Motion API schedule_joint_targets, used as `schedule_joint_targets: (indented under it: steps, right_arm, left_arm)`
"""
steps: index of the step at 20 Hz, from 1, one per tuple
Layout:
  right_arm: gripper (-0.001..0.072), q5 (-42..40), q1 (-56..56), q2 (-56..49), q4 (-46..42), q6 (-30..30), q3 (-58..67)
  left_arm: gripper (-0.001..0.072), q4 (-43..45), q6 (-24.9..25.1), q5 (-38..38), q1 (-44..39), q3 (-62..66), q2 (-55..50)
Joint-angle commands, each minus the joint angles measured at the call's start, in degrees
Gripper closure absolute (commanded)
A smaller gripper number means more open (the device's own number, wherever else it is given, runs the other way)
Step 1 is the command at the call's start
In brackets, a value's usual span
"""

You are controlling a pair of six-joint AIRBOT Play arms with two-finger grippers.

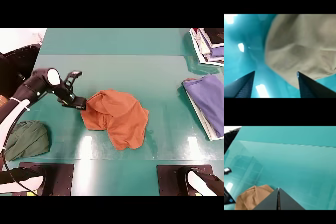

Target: Fold the shirts.

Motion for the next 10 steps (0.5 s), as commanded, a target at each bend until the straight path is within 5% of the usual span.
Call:
schedule_joint_targets:
  steps: [1,4,7,10]
  right_arm:
    - [0.0697,0.02,0.04,-0.04,-0.11,0.02,0.07]
    - [0.0696,0.04,0.04,-0.04,-0.11,0.0,0.07]
    - [0.0697,0.57,0.04,-0.04,-0.11,0.02,0.07]
    - [0.0696,4.81,-1.05,0.35,-0.22,0.48,-2.25]
  left_arm:
    - [0.0091,-6.47,0.39,8.39,0.94,-7.15,-0.13]
    - [0.0097,-8.68,0.42,9.7,0.94,-7.76,-1.25]
    - [0.0672,-8.5,0.42,11.21,0.96,-7.67,-1.22]
    - [0.0683,-3.91,0.31,10.67,0.96,-4.96,0.52]
